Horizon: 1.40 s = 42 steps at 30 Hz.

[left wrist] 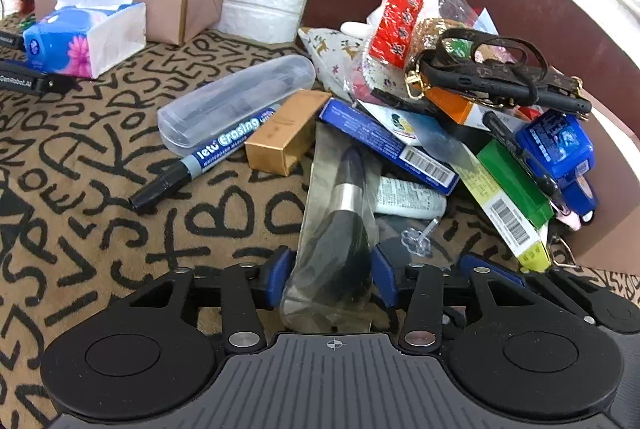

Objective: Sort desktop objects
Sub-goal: 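Grasp the clear makeup-brush bag with the left tool while the right tool grasps the hook packet, then lift the brush bag with the left tool while the right tool lifts the hook packet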

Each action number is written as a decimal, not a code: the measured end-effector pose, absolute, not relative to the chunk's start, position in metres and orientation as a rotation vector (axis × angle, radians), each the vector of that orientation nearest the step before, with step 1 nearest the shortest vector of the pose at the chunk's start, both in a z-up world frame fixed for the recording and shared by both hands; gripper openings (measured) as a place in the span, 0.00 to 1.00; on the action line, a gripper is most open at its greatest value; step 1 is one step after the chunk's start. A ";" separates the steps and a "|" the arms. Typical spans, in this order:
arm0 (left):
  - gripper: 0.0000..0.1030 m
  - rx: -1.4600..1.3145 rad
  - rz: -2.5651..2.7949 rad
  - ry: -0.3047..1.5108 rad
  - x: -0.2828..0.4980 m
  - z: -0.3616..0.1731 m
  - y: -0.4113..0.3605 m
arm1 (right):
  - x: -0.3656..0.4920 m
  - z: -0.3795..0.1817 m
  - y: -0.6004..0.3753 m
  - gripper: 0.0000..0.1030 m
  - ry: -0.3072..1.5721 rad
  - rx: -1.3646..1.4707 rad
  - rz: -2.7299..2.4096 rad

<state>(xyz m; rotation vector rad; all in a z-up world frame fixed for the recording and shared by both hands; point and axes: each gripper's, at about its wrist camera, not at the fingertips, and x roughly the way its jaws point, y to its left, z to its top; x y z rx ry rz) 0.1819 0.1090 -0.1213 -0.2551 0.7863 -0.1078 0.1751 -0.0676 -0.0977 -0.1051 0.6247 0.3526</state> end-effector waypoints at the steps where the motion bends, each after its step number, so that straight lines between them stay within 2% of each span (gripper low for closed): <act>1: 0.59 -0.263 -0.112 0.789 0.183 -0.122 0.111 | 0.178 -0.098 -0.065 0.61 0.622 -0.107 0.349; 2: 0.45 -0.266 -0.116 0.794 0.185 -0.122 0.113 | 0.181 -0.098 -0.062 0.61 0.623 -0.108 0.345; 12: 0.42 -0.303 -0.125 0.797 0.186 -0.122 0.121 | 0.193 -0.100 -0.045 0.69 0.635 -0.132 0.309; 14: 0.40 -0.305 -0.125 0.801 0.184 -0.121 0.122 | 0.192 -0.099 -0.043 0.55 0.631 -0.144 0.305; 16: 0.36 -0.300 -0.130 0.803 0.180 -0.119 0.123 | 0.189 -0.097 -0.041 0.31 0.617 -0.157 0.340; 17: 0.34 -0.300 -0.133 0.802 0.178 -0.119 0.124 | 0.186 -0.097 -0.039 0.28 0.612 -0.176 0.336; 18: 0.28 -0.304 -0.135 0.799 0.175 -0.118 0.125 | 0.183 -0.096 -0.039 0.13 0.608 -0.188 0.344; 21: 0.22 -0.313 -0.139 0.794 0.166 -0.116 0.128 | 0.176 -0.096 -0.042 0.07 0.619 -0.189 0.369; 25: 0.20 -0.314 -0.148 0.800 0.155 -0.114 0.126 | 0.167 -0.095 -0.050 0.00 0.631 -0.167 0.374; 32: 0.20 -0.315 -0.147 0.800 0.137 -0.114 0.121 | 0.154 -0.094 -0.066 0.00 0.636 -0.141 0.366; 35: 0.20 -0.336 -0.130 0.799 0.136 -0.114 0.125 | 0.159 -0.093 -0.065 0.05 0.614 -0.118 0.346; 37: 0.21 -0.346 -0.129 0.801 0.136 -0.113 0.129 | 0.166 -0.092 -0.061 0.19 0.623 -0.095 0.354; 39: 0.20 -0.346 -0.132 0.799 0.137 -0.112 0.131 | 0.170 -0.092 -0.053 0.24 0.608 -0.117 0.349; 40: 0.21 -0.341 -0.130 0.796 0.138 -0.112 0.132 | 0.172 -0.092 -0.049 0.33 0.599 -0.128 0.337; 42: 0.23 -0.348 -0.130 0.792 0.141 -0.112 0.135 | 0.178 -0.095 -0.046 0.43 0.598 -0.126 0.309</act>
